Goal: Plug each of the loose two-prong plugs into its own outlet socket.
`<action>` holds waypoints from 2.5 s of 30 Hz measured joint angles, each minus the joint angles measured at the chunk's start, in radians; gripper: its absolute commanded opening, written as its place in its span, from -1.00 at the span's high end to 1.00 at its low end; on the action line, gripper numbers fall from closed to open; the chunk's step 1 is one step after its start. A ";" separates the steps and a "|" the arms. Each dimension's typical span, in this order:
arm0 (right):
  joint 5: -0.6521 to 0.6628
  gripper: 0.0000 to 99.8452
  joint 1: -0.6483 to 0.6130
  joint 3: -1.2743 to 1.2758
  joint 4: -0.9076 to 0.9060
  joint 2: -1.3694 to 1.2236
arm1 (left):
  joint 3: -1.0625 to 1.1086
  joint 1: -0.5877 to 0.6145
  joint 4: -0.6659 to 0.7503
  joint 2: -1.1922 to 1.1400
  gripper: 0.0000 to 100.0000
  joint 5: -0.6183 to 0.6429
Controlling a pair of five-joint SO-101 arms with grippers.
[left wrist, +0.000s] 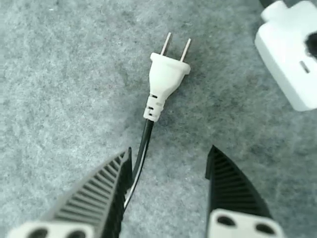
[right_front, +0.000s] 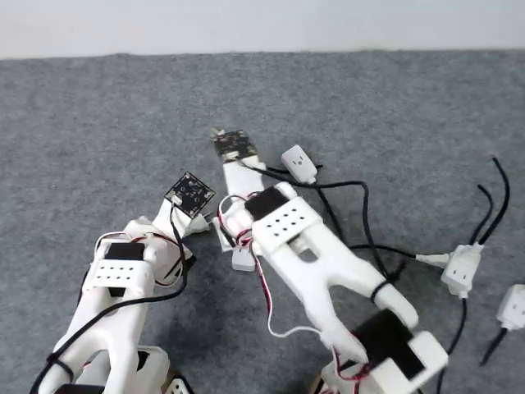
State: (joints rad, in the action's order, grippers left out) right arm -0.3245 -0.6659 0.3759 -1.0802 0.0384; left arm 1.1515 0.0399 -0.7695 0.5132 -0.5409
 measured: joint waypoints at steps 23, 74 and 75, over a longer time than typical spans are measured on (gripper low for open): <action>-0.087 0.45 -0.095 0.000 0.046 -0.098 | -0.041 0.109 0.000 0.000 0.54 0.078; -0.143 0.47 -0.058 -0.015 0.051 -0.173 | -0.069 0.227 0.000 0.000 0.54 0.201; -0.143 0.47 -0.051 -0.014 0.051 -0.173 | -0.069 0.227 0.000 0.000 0.54 0.201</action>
State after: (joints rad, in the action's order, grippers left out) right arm -0.4672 -0.7165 0.3621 -1.0296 -0.1350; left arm 1.0825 0.2670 -0.7695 0.5132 -0.3399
